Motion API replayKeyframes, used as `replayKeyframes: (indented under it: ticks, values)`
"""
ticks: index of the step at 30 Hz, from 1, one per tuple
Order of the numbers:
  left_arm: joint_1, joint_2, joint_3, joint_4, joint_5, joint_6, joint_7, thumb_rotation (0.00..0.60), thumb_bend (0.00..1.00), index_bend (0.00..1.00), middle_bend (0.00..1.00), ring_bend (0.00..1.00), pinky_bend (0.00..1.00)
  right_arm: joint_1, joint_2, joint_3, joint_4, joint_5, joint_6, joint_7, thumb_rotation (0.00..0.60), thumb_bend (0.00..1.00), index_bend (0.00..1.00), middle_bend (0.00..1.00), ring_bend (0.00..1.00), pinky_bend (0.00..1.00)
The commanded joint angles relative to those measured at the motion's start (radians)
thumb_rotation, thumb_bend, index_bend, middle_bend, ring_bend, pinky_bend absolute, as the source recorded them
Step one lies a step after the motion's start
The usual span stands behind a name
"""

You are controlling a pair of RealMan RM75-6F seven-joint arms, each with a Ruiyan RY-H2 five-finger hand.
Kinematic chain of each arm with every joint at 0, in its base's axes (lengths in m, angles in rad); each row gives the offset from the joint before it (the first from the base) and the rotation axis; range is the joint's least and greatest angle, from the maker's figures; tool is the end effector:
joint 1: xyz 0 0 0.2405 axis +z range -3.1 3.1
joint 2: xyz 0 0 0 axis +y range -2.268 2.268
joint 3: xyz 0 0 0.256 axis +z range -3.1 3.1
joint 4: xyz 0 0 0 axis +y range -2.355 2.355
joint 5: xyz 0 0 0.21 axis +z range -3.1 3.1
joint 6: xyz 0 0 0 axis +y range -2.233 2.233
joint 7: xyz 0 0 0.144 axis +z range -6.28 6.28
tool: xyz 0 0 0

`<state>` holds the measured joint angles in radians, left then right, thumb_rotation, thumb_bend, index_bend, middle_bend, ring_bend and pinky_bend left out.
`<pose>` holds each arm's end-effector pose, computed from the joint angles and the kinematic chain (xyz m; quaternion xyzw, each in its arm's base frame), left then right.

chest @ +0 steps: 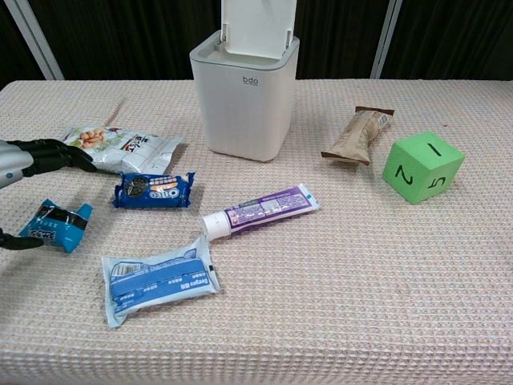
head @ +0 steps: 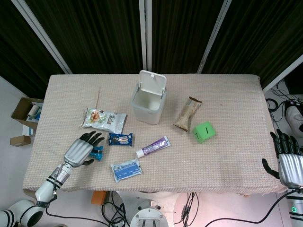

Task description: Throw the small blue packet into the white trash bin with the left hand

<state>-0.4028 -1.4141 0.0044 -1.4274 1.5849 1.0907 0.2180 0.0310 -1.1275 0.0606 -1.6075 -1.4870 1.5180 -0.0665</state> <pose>-0.2567 0.2469 0.0152 -0.7914 -0.3131 -0.3131 0.4214 -0.3195 -0.1662 0.1634 0.5827 -0.3754 0.3653 0.6214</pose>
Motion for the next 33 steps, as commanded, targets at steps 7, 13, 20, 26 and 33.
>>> replayKeyframes:
  ticks: [7,13,20,26,33]
  values:
    - [-0.004,-0.002,0.012,0.0,-0.005,0.01,0.01,0.594,0.18,0.17,0.11,0.08,0.21,0.0,-0.001,0.0,0.004,0.002,-0.003,0.002,0.6,0.26,0.0,0.0,0.0,0.0]
    - [-0.006,-0.007,0.02,0.0,-0.013,0.009,0.025,0.6,0.2,0.23,0.15,0.12,0.22,-0.002,-0.001,0.0,0.004,-0.001,0.0,0.006,0.6,0.26,0.0,0.0,0.0,0.0]
    - [-0.017,-0.019,0.02,0.014,-0.051,-0.023,0.052,0.6,0.23,0.26,0.19,0.16,0.27,-0.008,0.005,0.002,0.004,0.003,0.006,0.017,0.6,0.26,0.0,0.0,0.0,0.0]
    - [-0.018,-0.024,0.019,0.006,-0.097,-0.044,0.089,0.6,0.3,0.39,0.33,0.32,0.47,-0.009,0.006,0.008,0.007,0.013,0.004,0.028,0.6,0.26,0.0,0.0,0.0,0.0]
    - [-0.009,-0.024,0.017,-0.003,-0.088,0.001,0.105,0.6,0.41,0.58,0.54,0.5,0.62,-0.01,0.004,0.008,0.011,0.016,0.002,0.035,0.6,0.27,0.0,0.0,0.0,0.0]
